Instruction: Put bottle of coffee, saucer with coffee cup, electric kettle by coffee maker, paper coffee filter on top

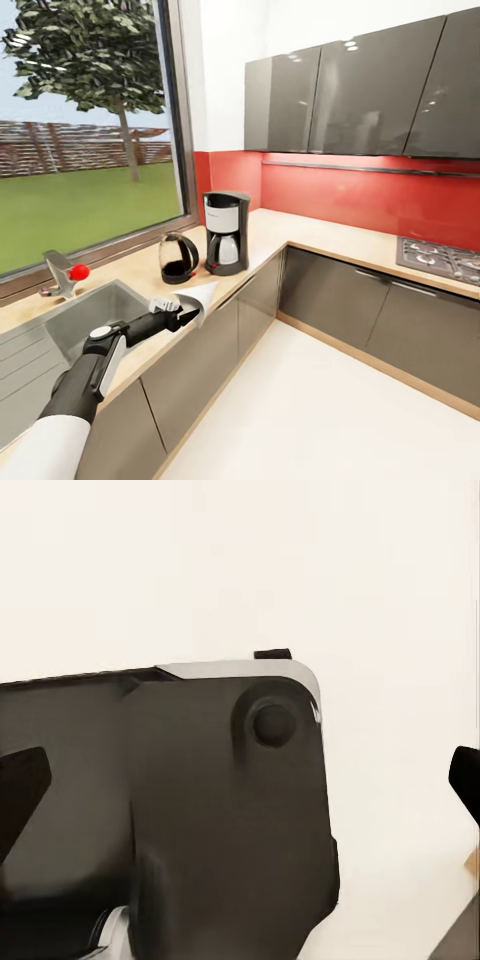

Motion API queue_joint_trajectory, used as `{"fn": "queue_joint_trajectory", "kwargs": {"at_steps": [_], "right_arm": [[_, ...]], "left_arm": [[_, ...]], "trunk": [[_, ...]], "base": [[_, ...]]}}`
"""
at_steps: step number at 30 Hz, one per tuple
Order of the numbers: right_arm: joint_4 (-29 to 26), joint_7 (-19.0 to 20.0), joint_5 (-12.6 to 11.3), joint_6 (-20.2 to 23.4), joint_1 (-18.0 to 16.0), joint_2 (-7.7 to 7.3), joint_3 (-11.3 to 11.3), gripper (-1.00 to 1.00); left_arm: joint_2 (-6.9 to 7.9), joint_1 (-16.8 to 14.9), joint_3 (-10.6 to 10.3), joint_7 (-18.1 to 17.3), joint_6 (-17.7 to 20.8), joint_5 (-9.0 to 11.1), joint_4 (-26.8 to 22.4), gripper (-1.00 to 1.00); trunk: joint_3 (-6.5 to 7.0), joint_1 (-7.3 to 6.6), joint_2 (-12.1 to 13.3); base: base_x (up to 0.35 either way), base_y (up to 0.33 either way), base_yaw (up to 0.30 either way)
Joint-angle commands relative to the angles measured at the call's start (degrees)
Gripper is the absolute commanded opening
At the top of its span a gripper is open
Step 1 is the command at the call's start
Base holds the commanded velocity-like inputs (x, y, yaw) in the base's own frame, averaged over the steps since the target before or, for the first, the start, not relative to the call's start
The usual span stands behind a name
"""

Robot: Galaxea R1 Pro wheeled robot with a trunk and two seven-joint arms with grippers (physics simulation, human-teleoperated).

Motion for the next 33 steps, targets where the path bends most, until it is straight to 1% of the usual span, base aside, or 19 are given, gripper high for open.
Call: {"fn": "queue_joint_trajectory", "kwargs": {"at_steps": [1, 24, 27, 33], "right_arm": [[0.04, 0.04, -0.03, -0.21, -0.05, 0.04, -0.36, 1.00], [0.12, 0.04, -0.03, -0.21, -0.05, 0.04, -0.36, 1.00], [0.12, 0.04, -0.03, -0.21, -0.05, 0.04, -0.36, 1.00], [0.12, 0.04, -0.03, -0.21, -0.05, 0.04, -0.36, 1.00]], "left_arm": [[-0.01, -0.05, 0.07, -0.21, 0.53, 0.25, -0.03, -1.00], [-0.01, -0.09, 0.15, -0.22, 0.61, 0.25, -0.03, -1.00], [0.00, -0.08, 0.16, -0.22, 0.62, 0.25, -0.03, -1.00], [0.01, -0.05, 0.16, -0.18, 0.65, 0.25, -0.03, -1.00]], "trunk": [[-0.13, 0.05, -0.13], [-0.13, 0.05, -0.13], [-0.13, 0.05, -0.13], [-0.13, 0.05, -0.13]], "base": [[0.181, -0.242, 0.000], [0.235, -0.198, 0.002], [0.242, -0.189, 0.155], [0.233, -0.176, 0.266]]}}
